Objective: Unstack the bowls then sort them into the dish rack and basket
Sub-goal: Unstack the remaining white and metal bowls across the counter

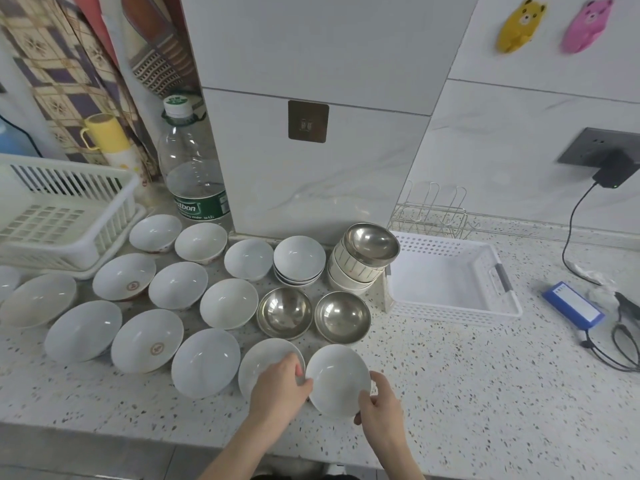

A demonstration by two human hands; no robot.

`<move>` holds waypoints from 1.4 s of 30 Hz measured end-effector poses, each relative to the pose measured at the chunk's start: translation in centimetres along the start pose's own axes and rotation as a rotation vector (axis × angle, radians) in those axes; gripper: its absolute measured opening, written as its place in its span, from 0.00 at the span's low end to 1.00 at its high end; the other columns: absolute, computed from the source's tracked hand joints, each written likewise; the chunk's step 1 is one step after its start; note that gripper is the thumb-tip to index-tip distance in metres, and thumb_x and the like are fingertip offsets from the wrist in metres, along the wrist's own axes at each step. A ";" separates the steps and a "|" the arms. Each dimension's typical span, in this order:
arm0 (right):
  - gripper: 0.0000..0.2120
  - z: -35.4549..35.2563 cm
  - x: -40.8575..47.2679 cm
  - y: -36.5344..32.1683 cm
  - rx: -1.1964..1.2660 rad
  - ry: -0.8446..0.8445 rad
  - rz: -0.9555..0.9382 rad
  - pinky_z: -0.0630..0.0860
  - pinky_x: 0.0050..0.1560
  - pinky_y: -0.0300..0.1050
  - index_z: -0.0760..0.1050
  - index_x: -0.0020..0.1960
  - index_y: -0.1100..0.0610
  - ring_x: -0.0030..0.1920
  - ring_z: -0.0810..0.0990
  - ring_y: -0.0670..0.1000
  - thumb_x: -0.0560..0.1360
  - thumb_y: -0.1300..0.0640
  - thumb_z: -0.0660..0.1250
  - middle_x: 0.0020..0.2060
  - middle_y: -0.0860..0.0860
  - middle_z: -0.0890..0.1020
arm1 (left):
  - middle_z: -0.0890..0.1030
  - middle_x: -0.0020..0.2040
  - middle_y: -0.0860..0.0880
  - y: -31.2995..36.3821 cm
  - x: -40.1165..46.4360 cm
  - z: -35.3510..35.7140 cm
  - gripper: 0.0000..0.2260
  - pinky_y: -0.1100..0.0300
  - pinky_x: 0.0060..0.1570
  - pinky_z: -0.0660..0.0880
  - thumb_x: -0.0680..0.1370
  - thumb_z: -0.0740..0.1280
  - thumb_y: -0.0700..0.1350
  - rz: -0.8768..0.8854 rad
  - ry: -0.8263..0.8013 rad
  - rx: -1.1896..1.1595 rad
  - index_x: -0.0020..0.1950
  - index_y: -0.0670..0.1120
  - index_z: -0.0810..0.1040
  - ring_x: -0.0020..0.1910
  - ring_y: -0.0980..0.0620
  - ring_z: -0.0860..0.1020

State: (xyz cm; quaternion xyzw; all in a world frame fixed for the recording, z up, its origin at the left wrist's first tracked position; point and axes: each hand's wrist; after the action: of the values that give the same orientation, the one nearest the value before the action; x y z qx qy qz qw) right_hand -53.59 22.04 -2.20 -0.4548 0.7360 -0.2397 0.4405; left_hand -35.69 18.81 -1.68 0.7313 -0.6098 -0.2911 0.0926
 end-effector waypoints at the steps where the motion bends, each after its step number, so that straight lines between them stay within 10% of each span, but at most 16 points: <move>1: 0.14 0.0 0.0 0.0 -0.004 0.002 0.004 0.67 0.27 0.34 0.69 0.61 0.49 0.22 0.75 0.41 0.79 0.62 0.57 0.27 0.51 0.80 | 0.72 0.32 0.56 -0.1 0.1 0.1 0.10 0.67 0.26 0.59 0.76 0.68 0.54 0.005 -0.004 -0.002 0.44 0.51 0.69 0.30 0.59 0.69; 15: 0.14 0.1 0.5 -0.2 -0.114 -0.028 0.027 0.68 0.26 0.31 0.66 0.64 0.50 0.25 0.78 0.41 0.80 0.60 0.57 0.31 0.51 0.82 | 0.73 0.33 0.56 -0.8 1.1 0.4 0.11 0.69 0.28 0.61 0.77 0.68 0.53 0.049 -0.061 -0.022 0.39 0.54 0.67 0.30 0.60 0.70; 21: 0.21 -1.8 1.3 -1.0 -0.256 0.016 0.052 0.73 0.33 0.39 0.67 0.67 0.49 0.33 0.81 0.45 0.78 0.40 0.58 0.30 0.49 0.83 | 0.77 0.32 0.56 -1.1 2.9 -0.8 0.12 0.66 0.32 0.67 0.76 0.67 0.58 0.017 -0.048 -0.167 0.37 0.55 0.72 0.32 0.61 0.75; 26: 0.19 -3.6 3.7 -4.2 -0.194 0.179 -0.013 0.78 0.37 0.43 0.69 0.67 0.50 0.35 0.83 0.50 0.79 0.44 0.59 0.31 0.56 0.84 | 0.83 0.39 0.52 -1.1 8.0 -3.9 0.12 0.55 0.44 0.76 0.77 0.66 0.58 -0.121 0.046 -0.445 0.50 0.50 0.77 0.40 0.51 0.82; 32: 0.13 -2.3 6.3 -8.3 -0.065 0.172 -0.094 0.77 0.40 0.45 0.73 0.61 0.48 0.36 0.82 0.50 0.78 0.46 0.61 0.31 0.54 0.82 | 0.84 0.40 0.44 0.2 15.3 -7.5 0.28 0.64 0.20 0.66 0.77 0.64 0.55 -0.225 0.070 -0.658 0.74 0.45 0.63 0.22 0.55 0.72; 42: 0.12 1.1 6.4 -9.1 -0.043 0.126 -0.079 0.77 0.40 0.45 0.73 0.60 0.46 0.36 0.82 0.48 0.78 0.47 0.61 0.33 0.55 0.84 | 0.82 0.56 0.45 -0.3 20.4 -8.3 0.29 0.68 0.19 0.70 0.77 0.64 0.42 -0.124 0.013 -0.494 0.77 0.54 0.61 0.25 0.59 0.81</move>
State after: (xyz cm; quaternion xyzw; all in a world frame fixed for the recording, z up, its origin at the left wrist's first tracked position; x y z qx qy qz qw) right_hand -49.75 12.16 1.36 -0.4768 0.7488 -0.2692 0.3734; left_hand -29.16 -2.25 -1.48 0.7242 -0.4736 -0.4319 0.2544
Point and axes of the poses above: each hand's wrist, its own x-axis towards the middle knuckle, its own z-axis out of the palm, y = z × x
